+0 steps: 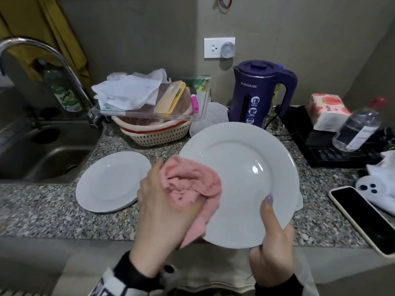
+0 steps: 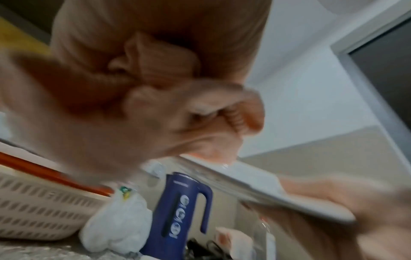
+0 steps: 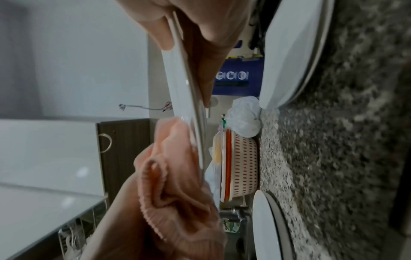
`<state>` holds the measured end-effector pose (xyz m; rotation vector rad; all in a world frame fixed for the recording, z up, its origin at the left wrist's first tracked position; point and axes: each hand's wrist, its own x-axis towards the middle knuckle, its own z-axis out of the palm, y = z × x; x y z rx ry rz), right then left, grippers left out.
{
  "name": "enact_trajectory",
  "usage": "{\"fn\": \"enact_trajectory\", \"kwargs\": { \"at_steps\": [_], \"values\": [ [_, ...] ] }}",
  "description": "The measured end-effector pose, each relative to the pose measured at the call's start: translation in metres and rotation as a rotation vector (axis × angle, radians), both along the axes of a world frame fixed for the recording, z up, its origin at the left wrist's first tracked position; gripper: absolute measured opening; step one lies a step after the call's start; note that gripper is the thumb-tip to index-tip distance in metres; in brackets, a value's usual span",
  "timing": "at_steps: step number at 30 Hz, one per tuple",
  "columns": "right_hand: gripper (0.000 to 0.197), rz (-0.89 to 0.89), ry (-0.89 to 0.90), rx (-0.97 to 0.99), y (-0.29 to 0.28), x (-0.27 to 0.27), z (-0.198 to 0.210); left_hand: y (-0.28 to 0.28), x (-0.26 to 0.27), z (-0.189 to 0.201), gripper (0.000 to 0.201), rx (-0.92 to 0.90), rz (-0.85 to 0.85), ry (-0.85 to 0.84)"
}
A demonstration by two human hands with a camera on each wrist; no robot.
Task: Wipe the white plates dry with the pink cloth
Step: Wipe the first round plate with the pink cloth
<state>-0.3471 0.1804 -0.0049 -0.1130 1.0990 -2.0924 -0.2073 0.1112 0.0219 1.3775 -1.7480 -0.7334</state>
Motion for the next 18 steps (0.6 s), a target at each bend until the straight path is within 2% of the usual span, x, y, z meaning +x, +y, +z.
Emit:
{"fn": "enact_trajectory", "kwargs": {
  "at_steps": [3, 4, 6, 8, 11, 13, 14, 15, 16, 17, 18],
  "values": [
    [0.026, -0.007, -0.061, -0.072, -0.003, 0.003, 0.003, -0.006, 0.012, 0.007, 0.045, 0.313, -0.05, 0.563],
    [0.03, -0.008, -0.082, -0.091, -0.003, 0.005, 0.006, -0.006, 0.013, 0.005, 0.044, 0.443, -0.107, 0.718],
    [0.035, -0.023, -0.09, -0.108, -0.002, 0.009, 0.002, -0.002, 0.013, -0.004, 0.073, 0.641, -0.201, 0.984],
    [0.035, 0.007, -0.082, -0.121, 0.0, 0.012, 0.007, 0.0, 0.01, -0.007, 0.077, 0.716, -0.227, 1.138],
    [0.045, 0.154, -0.127, -0.19, 0.005, 0.006, 0.005, -0.005, 0.01, -0.005, 0.072, 0.654, -0.197, 1.164],
    [0.045, 0.161, -0.262, -0.283, 0.005, -0.001, 0.011, -0.015, 0.017, -0.005, 0.072, 0.613, -0.185, 1.137],
    [0.042, 0.296, -0.386, -0.416, 0.004, -0.009, 0.009, -0.02, 0.021, -0.003, 0.069, 0.594, -0.188, 1.093],
    [0.038, 0.394, -0.396, -0.406, 0.008, -0.008, 0.011, -0.025, 0.024, -0.001, 0.057, 0.57, -0.191, 1.041],
    [0.036, 0.394, -0.251, -0.332, 0.01, -0.015, 0.005, -0.029, 0.028, -0.001, 0.037, 0.544, -0.194, 1.014],
    [0.033, 0.38, -0.347, -0.31, 0.01, -0.017, 0.012, -0.032, 0.029, 0.003, 0.016, 0.505, -0.18, 0.959],
    [0.03, 0.332, -0.422, -0.267, 0.009, -0.021, 0.017, -0.034, 0.03, 0.007, 0.017, 0.43, -0.154, 0.845]
  ]
}}
